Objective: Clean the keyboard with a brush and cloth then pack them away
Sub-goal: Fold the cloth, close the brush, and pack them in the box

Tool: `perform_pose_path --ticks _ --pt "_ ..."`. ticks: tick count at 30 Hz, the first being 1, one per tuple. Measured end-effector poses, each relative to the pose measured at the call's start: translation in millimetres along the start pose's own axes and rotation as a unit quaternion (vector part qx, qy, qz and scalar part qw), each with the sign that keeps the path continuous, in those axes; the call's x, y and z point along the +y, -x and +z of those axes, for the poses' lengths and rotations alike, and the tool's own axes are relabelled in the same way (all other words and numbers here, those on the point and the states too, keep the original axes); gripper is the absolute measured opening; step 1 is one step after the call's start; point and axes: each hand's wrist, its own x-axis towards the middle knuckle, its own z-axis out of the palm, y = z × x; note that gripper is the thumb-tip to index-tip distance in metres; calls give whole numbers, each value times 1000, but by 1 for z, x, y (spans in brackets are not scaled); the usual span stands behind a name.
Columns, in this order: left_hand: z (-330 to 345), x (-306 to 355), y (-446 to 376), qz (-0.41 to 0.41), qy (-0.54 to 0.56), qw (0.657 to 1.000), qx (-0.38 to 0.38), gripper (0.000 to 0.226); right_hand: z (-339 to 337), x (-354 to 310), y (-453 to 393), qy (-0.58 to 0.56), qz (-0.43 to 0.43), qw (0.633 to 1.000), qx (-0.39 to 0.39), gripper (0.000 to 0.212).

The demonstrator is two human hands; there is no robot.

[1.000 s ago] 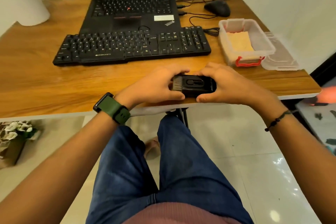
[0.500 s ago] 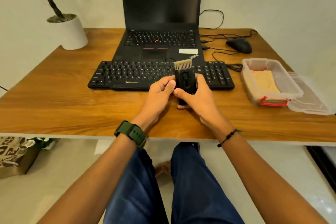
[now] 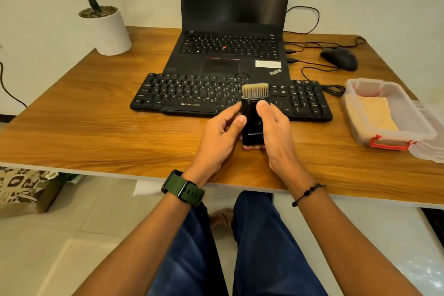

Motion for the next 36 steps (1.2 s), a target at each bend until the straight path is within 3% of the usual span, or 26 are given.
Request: perform_pose_path --ticks 13,18,36 --pt "-4 -4 0 -6 -19 999 -36 47 2 2 2 39 -31 998 40 16" --pt "-3 -3 0 -7 -9 999 -31 41 0 4 2 58 -48 996 52 14" --pt "-4 -4 1 -1 -22 999 -33 44 1 1 5 35 -33 999 26 11"
